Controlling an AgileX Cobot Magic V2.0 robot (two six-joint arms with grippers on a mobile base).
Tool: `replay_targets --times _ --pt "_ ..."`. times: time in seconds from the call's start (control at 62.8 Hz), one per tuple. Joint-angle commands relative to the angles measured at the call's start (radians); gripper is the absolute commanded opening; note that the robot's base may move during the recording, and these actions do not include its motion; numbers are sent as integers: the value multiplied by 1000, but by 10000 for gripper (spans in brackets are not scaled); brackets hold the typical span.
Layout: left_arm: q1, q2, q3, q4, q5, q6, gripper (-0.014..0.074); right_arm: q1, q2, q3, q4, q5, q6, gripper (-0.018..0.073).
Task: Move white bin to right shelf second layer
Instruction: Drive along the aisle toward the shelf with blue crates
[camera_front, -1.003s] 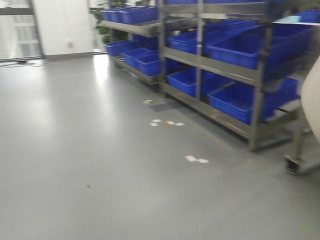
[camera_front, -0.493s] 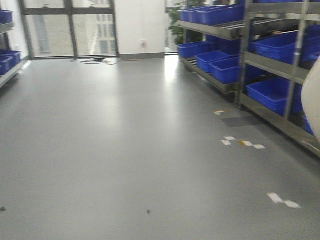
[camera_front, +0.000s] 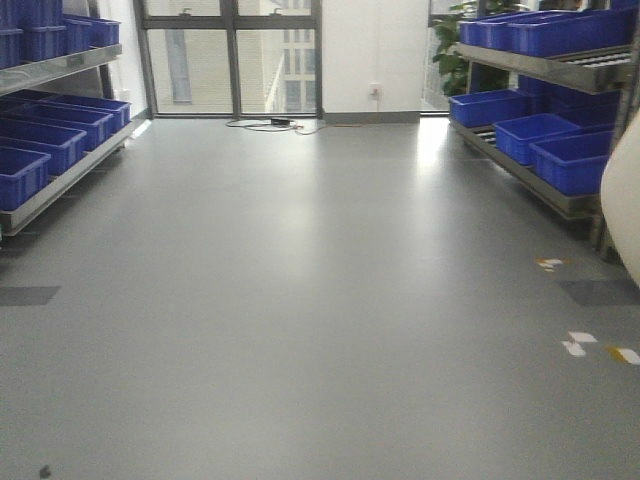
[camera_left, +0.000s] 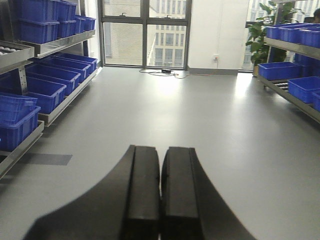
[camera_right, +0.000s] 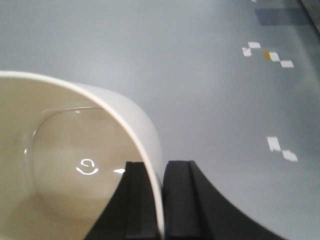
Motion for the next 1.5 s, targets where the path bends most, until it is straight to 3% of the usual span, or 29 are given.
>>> replay_targets --times 0.0,1.48 --pt "-6 -15 27 -5 -83 -5 85 -3 -1 -27 0 -82 -2 55" --pt "-6 -15 27 -5 -83 -5 85 -3 -1 -27 0 -82 -2 55"
